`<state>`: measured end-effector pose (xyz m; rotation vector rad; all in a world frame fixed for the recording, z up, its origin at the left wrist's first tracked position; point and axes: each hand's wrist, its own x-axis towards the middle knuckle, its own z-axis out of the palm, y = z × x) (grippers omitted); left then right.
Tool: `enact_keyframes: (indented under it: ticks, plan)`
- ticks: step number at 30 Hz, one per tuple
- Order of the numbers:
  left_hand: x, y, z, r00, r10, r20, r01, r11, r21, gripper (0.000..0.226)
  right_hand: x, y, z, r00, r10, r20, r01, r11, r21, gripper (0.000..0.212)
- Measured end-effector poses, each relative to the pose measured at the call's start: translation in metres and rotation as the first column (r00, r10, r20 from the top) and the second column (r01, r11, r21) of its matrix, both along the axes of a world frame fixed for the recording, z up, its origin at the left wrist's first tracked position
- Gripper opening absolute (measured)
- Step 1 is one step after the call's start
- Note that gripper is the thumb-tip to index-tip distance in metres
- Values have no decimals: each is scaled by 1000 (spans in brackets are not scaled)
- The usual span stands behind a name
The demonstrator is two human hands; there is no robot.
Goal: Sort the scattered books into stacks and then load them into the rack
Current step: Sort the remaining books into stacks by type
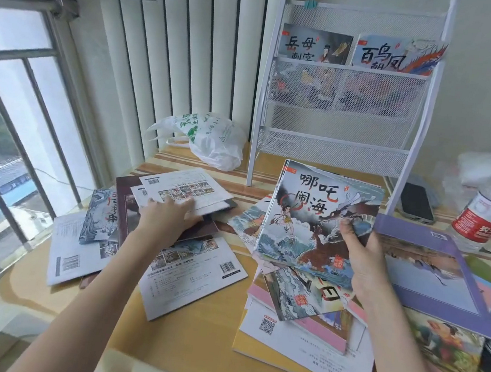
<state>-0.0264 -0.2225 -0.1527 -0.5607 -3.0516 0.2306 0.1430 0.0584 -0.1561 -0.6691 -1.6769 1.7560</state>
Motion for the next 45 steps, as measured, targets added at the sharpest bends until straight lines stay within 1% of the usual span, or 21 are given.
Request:
enact_keyframes:
  ticks: [2, 3, 5, 7, 10, 11, 13, 17, 19, 22, 25, 28, 30, 33, 36, 39, 40, 42, 43, 44, 45]
  plan:
    - [2, 1, 3, 984, -109, -142, 110, 994, 2, 41, 1, -1, 0, 1000, -4, 2, 4, 1000, -10, 8]
    - [3, 0, 4, 980, -129, -150, 133, 991, 18, 45, 1, -2, 1, 1000, -6, 4, 6, 1000, -15, 8]
    - [4, -6, 6, 982, -130, -134, 136, 990, 37, 54, 2, -3, 3, 1000, -10, 4, 10, 1000, -17, 8]
    - [7, -12, 13, 969, -100, -227, 126, 987, 102, 42, 3, -4, 3, 1000, -4, 12, 4, 1000, -19, 9]
    - [12, -19, 35, 867, -87, -490, 240, 936, 257, 10, 4, -3, 5, 999, 2, 32, -1, 1000, -13, 13]
    - [14, -19, 46, 817, -101, -568, 319, 899, 300, 8, 4, -4, 5, 999, 2, 35, -2, 1000, -15, 13]
    - [20, -16, 70, 770, -178, -612, 450, 832, 324, 9, 4, -4, 6, 999, 3, 39, -3, 1000, -19, 14]
    - [40, -2, 117, 777, -364, -513, 536, 811, 236, 16, 4, -3, 4, 999, 2, 49, -2, 1000, -16, 14]
    - [53, 0, 137, 788, -395, -472, 533, 822, 203, 20, 5, -3, 4, 999, 2, 53, -2, 1000, -11, 16]
    - [73, -2, 167, 811, -400, -428, 527, 816, 236, 23, 5, -3, 5, 998, -17, 54, 17, 1000, -1, 25]
    - [84, -4, 186, 846, -388, -365, 513, 780, 358, 28, 7, -5, 8, 999, -25, 26, 25, 1000, -3, 26]
    - [85, -2, 193, 891, -403, -211, 444, 669, 595, 46, 9, -8, 9, 1000, -22, 6, 22, 1000, 20, 31]
    - [88, 8, 193, 862, -488, -135, 447, 608, 657, 40, 10, -10, 10, 1000, -14, -19, 14, 1000, 20, 35]
    - [86, 37, 182, 778, -618, -109, 553, 593, 586, 16, 12, -11, 11, 998, 23, -66, -22, 1000, 12, 31]
    - [70, 71, 153, 745, -643, -179, 645, 624, 442, 20, 14, -12, 10, 995, 60, -79, -59, 998, 8, 5]
    - [57, 93, 126, 767, -601, -224, 631, 643, 434, 34, 18, -14, 9, 995, 70, -74, -73, 997, -39, 14]
    - [55, 97, 120, 771, -600, -215, 620, 628, 471, 36, 20, -16, 11, 995, 71, -72, -75, 996, -51, 28]
    - [53, 103, 111, 770, -597, -225, 613, 594, 521, 37, 23, -17, 12, 992, 114, -52, -117, 992, -49, 80]
    - [53, 105, 109, 771, -587, -246, 612, 579, 539, 35, 24, -17, 14, 989, 142, -30, -143, 990, -18, 90]
    - [54, 107, 108, 772, -575, -271, 612, 559, 559, 34, 26, -20, 16, 989, 148, -32, -147, 989, 30, 84]
    - [55, 109, 107, 770, -564, -298, 616, 536, 577, 35, 26, -22, 19, 988, 142, -59, -139, 988, 63, 66]
